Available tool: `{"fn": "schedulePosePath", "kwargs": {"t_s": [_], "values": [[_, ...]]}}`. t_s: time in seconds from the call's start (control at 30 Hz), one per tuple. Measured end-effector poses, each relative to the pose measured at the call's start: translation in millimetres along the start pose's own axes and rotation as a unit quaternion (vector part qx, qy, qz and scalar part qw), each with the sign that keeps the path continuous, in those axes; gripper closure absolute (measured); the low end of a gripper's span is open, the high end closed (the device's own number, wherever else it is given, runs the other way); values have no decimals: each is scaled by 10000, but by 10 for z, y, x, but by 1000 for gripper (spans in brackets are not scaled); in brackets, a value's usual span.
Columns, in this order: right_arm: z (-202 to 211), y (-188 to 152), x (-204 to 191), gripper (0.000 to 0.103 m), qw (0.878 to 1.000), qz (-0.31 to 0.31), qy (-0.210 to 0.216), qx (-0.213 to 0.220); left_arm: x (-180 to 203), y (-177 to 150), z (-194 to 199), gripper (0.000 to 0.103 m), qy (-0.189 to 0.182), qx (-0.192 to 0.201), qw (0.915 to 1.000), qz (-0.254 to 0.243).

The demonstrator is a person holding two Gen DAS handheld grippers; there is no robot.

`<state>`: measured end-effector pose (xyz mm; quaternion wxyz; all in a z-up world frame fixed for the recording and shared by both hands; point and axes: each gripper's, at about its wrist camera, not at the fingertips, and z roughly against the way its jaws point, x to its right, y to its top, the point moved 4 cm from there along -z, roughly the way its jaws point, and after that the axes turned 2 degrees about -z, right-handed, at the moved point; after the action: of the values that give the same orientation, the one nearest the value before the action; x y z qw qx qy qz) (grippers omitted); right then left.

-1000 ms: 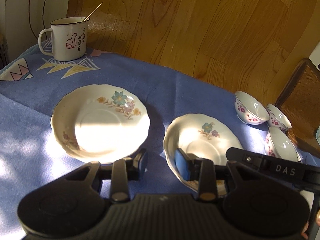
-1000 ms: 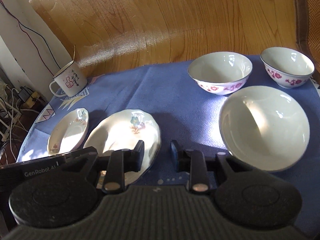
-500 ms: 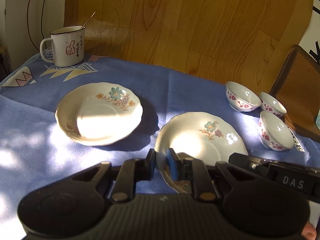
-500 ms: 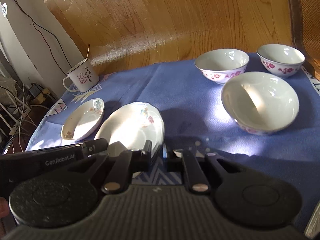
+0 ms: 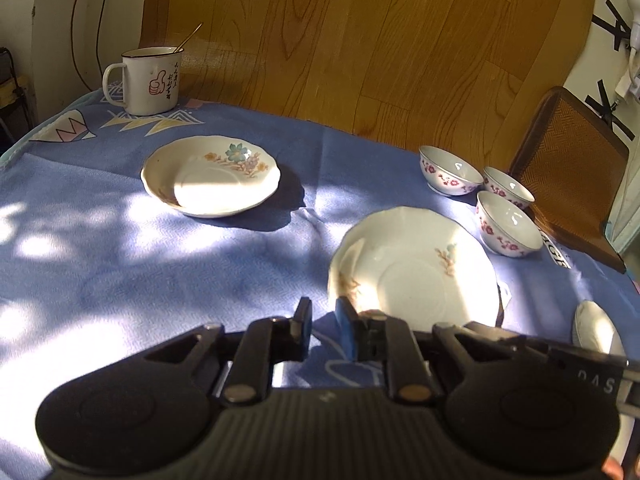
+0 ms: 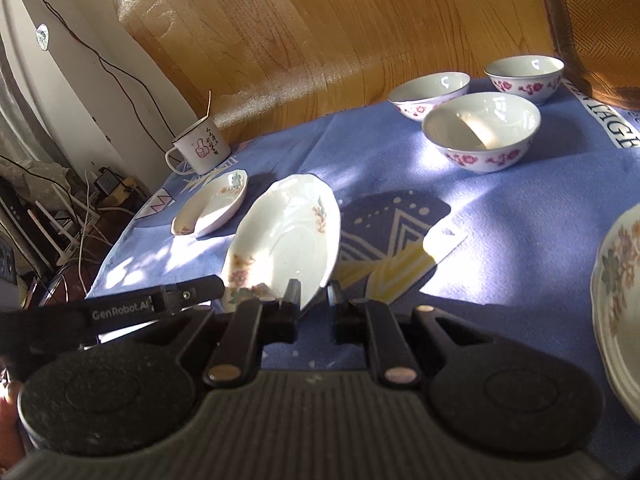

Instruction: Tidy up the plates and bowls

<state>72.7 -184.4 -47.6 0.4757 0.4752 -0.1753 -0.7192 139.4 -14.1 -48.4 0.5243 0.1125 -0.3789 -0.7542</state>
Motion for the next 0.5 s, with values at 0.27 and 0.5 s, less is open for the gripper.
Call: {"fn": "schedulePosePath", "kwargs": {"t_s": [0.27,0.5], "values": [[-1,13,98,84,9998,-212,-20,-32,208,265,-305,76,-280,-298,9985,-376],[-17,83,159,78,9997,-157,-191,19,123,280,-432,90,-341,-452,9983,-169]]}}
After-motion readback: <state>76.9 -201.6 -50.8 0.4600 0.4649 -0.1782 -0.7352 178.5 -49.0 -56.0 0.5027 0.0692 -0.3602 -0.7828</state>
